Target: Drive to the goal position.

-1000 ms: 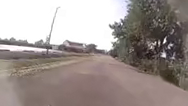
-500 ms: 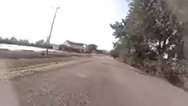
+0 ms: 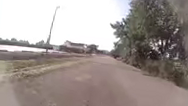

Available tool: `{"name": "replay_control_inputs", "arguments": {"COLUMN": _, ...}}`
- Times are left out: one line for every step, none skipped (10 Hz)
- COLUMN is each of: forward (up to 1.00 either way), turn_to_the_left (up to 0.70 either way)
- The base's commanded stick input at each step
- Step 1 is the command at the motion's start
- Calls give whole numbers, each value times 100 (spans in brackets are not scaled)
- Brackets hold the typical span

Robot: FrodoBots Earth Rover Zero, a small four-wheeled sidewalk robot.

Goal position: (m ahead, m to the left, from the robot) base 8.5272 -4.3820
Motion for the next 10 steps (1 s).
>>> {"name": "replay_control_inputs", "arguments": {"forward": 70, "turn_to_the_left": 0}}
{"name": "replay_control_inputs", "arguments": {"forward": 70, "turn_to_the_left": 0}}
{"name": "replay_control_inputs", "arguments": {"forward": 70, "turn_to_the_left": 0}}
{"name": "replay_control_inputs", "arguments": {"forward": 70, "turn_to_the_left": 0}}
{"name": "replay_control_inputs", "arguments": {"forward": 70, "turn_to_the_left": 0}}
{"name": "replay_control_inputs", "arguments": {"forward": 70, "turn_to_the_left": 0}}
{"name": "replay_control_inputs", "arguments": {"forward": 70, "turn_to_the_left": 0}}
{"name": "replay_control_inputs", "arguments": {"forward": 70, "turn_to_the_left": 0}}
{"name": "replay_control_inputs", "arguments": {"forward": 70, "turn_to_the_left": 0}}
{"name": "replay_control_inputs", "arguments": {"forward": 70, "turn_to_the_left": 0}}
